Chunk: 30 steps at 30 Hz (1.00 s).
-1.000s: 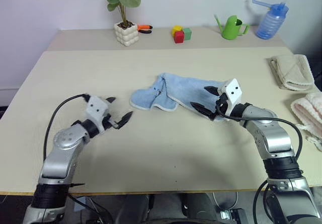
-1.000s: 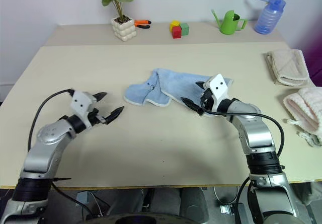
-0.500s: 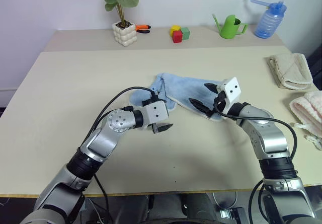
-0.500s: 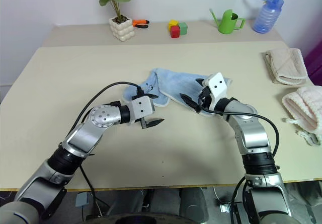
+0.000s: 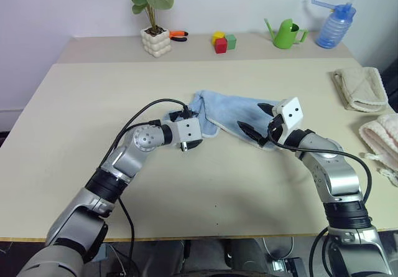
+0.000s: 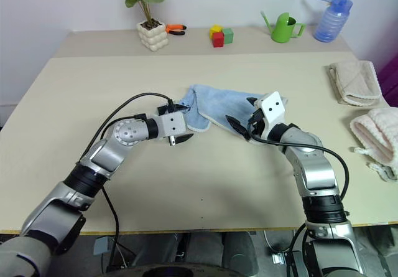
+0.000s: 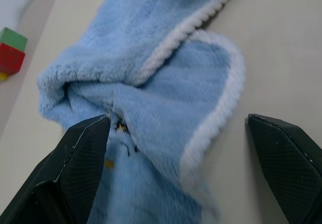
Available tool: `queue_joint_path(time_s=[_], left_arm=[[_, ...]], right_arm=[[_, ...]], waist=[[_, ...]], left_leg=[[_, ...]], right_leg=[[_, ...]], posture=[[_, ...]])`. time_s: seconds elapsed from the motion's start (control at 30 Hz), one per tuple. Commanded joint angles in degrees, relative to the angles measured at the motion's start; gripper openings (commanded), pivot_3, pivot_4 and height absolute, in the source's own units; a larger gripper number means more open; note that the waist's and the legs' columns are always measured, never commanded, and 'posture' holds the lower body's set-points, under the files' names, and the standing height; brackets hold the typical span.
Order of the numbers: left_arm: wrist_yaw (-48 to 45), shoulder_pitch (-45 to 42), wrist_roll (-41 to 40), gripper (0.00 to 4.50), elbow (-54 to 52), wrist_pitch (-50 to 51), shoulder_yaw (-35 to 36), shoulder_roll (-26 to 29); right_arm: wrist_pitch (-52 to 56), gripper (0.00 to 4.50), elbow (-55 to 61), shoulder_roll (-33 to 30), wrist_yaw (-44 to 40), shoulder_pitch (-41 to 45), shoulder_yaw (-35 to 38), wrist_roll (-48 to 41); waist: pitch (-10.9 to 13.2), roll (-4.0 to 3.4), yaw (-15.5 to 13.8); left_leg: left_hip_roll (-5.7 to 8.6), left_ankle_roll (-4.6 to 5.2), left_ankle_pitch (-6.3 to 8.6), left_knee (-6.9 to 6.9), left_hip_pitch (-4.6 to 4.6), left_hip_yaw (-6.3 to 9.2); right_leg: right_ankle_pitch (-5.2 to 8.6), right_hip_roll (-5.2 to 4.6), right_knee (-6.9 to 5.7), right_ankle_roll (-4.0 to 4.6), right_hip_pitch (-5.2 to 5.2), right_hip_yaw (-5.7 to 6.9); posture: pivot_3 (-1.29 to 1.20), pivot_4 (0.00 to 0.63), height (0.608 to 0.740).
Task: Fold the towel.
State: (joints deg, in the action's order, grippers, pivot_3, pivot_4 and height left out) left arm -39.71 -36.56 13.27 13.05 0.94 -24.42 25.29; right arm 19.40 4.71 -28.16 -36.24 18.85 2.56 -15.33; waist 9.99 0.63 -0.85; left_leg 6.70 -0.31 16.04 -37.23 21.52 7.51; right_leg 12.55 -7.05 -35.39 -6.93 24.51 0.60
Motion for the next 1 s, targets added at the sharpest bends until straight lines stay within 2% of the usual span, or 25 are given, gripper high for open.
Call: queue_joint_path(time_s=[0.03,0.13,0.2,0.27,0.37,0.47,0.5,0.6,0.77,0.87,1.0], left_arm=[[-1.08,-1.31,0.24,4.47,1.97,-2.73,-0.97,-2.39],[-0.24,-2.57,1.84,4.47,4.99,-4.67,-1.47,-4.01],[0.78,-3.44,2.17,3.97,6.83,-5.80,-1.08,-5.11],[1.05,-3.61,2.11,3.22,7.65,-6.60,-0.47,-5.55],[0.90,-3.25,1.90,1.83,8.16,-7.85,0.31,-5.46],[1.72,-2.10,1.96,0.20,7.88,-9.18,1.22,-4.48],[2.23,-1.82,2.09,0.06,7.71,-9.54,1.51,-4.19],[4.87,-0.62,0.53,0.06,5.35,-9.90,4.93,-3.55],[5.27,5.08,-10.83,0.06,-6.50,-4.09,16.11,-3.43],[4.09,9.22,-15.31,0.06,-13.02,1.19,21.40,-0.91],[3.97,13.08,-16.57,0.06,-16.43,4.16,24.63,2.69]], right_arm=[[-0.17,4.50,2.80,-0.48,0.70,0.27,1.35,-0.27],[-0.24,4.50,2.57,-0.49,1.11,0.72,1.51,-0.13],[0.04,4.50,3.10,-0.67,1.29,0.57,1.66,-0.22],[0.29,4.50,3.74,-1.19,1.24,-0.01,1.87,-0.20],[0.69,4.50,4.33,-2.62,0.92,-0.85,2.51,-0.09],[1.03,4.50,4.76,-3.98,0.60,-1.33,3.40,-0.56],[1.06,4.50,4.78,-4.23,0.48,-1.41,3.53,-0.59],[1.35,4.50,5.45,-4.65,0.25,-1.78,3.62,-0.70],[1.45,4.50,7.42,-7.15,-2.02,-3.42,1.98,0.70],[0.08,4.50,8.31,-10.04,-4.73,-4.94,0.18,2.68],[0.33,4.50,11.39,-11.59,-6.79,-6.94,-1.99,3.42]], waist=[[0.00,0.00,0.06],[0.00,0.00,0.04],[0.00,0.00,0.08],[0.00,0.00,0.12],[0.00,0.00,0.12],[0.00,0.00,0.16],[0.00,0.00,0.18],[0.00,0.00,0.26],[0.00,0.00,0.19],[0.00,-0.01,0.22],[0.00,-0.01,0.21]], left_leg=[[0.00,-0.01,0.00,-0.01,0.00,0.00],[0.00,-0.02,-0.01,-0.01,0.00,-0.01],[0.00,-0.02,-0.01,-0.02,0.00,-0.02],[0.00,-0.02,-0.01,-0.02,0.00,-0.02],[0.00,-0.03,-0.02,-0.01,0.00,-0.03],[-0.01,-0.02,-0.01,-0.01,0.01,-0.03],[-0.01,-0.02,-0.01,-0.01,0.00,-0.03],[-0.01,-0.02,-0.01,0.00,0.00,-0.03],[-0.04,-0.05,-0.02,-0.01,0.02,-0.03],[-0.04,-0.05,-0.02,-0.02,0.02,-0.06],[-0.07,0.02,0.01,-0.01,-0.01,-0.09]], right_leg=[[0.00,0.00,0.01,0.00,0.00,0.00],[0.00,0.00,0.00,0.00,0.00,0.00],[-0.01,0.00,0.00,-0.01,-0.01,0.00],[-0.01,0.00,0.00,-0.01,-0.01,0.00],[-0.01,0.00,-0.01,-0.01,0.02,0.00],[-0.01,0.00,0.00,-0.01,0.02,0.00],[-0.01,0.00,-0.01,-0.01,0.02,0.00],[-0.01,0.01,-0.01,-0.01,0.02,0.00],[-0.01,0.01,-0.01,-0.01,0.05,-0.04],[-0.01,0.01,-0.01,-0.01,0.05,-0.04],[-0.01,0.05,-0.02,0.00,0.05,-0.05]], posture=[[0.00,0.150,0.732],[0.00,0.150,0.732],[0.00,0.150,0.732],[0.00,0.150,0.732],[0.00,0.150,0.732],[0.00,0.150,0.732],[0.00,0.150,0.732],[0.00,0.150,0.732],[0.00,0.150,0.732],[0.00,0.150,0.732],[0.00,0.150,0.732]])
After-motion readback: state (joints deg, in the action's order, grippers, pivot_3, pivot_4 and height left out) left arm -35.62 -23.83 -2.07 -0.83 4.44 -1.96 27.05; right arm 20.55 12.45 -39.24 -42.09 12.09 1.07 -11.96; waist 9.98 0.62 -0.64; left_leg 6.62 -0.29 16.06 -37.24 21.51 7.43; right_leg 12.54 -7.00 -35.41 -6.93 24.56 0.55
